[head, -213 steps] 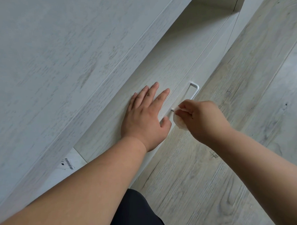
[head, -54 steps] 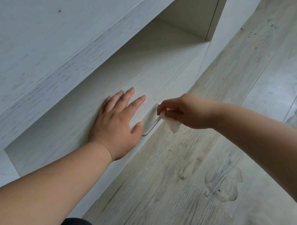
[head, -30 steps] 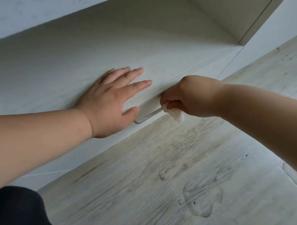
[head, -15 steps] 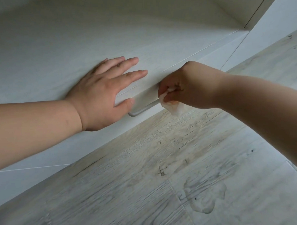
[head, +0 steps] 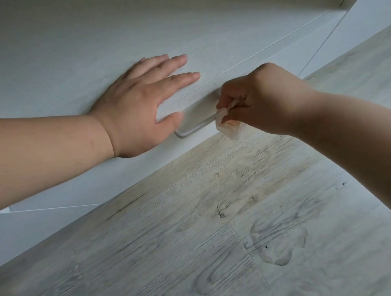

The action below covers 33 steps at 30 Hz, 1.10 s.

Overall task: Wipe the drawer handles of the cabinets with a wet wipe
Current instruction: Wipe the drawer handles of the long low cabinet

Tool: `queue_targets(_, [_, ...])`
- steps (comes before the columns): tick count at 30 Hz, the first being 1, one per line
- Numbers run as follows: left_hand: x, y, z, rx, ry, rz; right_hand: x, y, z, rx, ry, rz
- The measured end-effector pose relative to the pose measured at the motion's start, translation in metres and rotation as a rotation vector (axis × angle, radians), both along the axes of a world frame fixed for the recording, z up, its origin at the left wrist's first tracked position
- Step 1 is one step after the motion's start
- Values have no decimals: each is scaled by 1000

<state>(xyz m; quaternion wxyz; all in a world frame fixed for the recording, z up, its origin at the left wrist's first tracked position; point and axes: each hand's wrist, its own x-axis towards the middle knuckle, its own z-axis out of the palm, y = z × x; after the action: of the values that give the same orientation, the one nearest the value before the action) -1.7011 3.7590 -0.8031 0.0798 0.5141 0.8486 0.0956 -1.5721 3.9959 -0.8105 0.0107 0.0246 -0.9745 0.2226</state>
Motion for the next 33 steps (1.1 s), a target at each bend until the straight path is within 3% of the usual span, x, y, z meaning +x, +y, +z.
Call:
queue_targets(4, [0,0,0,1,6,-2,-6,2,6,-39,-127,17])
queue_targets(7, [1,-1,-1,15,5,-5,-8,2,10,47,-195,77])
queue_targets(10, [0,0,0,21,0,-4,3,0,-3,-64,-15,-22])
queue_targets(13, [-1,0,0,13,1,0,28,-21,-32,-203,275,-238])
queue_targets(16, [-1,0,-1,12,-9,5,40,-40,-48,-334,411,-446])
queue_targets(20, [0,0,-1,22,-8,0,33,-46,-47,-382,426,-536])
queue_targets(29, [-1,-1,-1,29,-17,-8,33,-41,-36,-288,479,-526])
queue_targets(33, [0,0,0,16,-15,-10,39,-33,-31,-292,341,-551])
